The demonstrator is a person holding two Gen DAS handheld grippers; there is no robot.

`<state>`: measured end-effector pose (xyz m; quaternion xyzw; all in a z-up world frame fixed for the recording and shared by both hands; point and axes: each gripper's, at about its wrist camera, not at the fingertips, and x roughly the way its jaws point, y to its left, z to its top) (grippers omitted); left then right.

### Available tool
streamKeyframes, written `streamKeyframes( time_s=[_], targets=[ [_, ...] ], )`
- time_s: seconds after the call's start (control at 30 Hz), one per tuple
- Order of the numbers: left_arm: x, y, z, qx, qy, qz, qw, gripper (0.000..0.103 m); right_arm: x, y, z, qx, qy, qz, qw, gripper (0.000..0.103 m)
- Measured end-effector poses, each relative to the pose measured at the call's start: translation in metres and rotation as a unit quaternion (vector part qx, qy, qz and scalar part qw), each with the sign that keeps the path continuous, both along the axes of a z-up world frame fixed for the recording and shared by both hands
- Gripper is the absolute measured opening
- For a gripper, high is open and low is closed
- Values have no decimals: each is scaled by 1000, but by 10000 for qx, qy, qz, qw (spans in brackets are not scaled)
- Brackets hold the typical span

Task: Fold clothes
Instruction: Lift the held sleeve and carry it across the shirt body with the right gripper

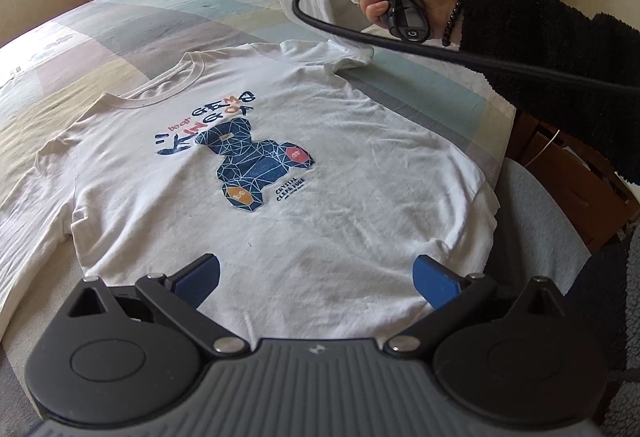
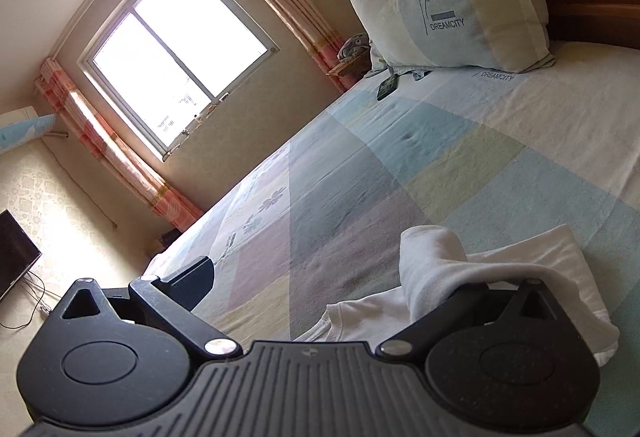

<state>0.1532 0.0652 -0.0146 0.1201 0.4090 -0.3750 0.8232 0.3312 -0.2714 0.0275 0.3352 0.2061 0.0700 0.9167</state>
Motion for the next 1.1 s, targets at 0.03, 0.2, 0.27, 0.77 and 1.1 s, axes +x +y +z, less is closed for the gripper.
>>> streamKeyframes(
  time_s=[0.03, 0.2, 0.27, 0.77, 1.1],
  targets=[
    [0, 0, 0, 35, -2, 9, 10000, 102, 1, 8, -1, -60, -40, 10, 10000, 103],
    [2, -1, -4, 157, 76, 105, 9998, 102, 13, 48, -4, -375, -145, 374, 9985, 103],
    [3, 0, -5, 222, 105, 128, 9996, 102, 16, 59, -3, -413, -151, 535, 9976, 103],
    [7, 8, 3, 727, 92, 185, 9971, 102, 28, 121, -6, -1371, 294, 1020, 9849, 103],
    [8, 12, -1, 701, 149, 221, 9972, 102, 19, 146, -4, -1267, 5, 1501, 9805, 103]
  ],
)
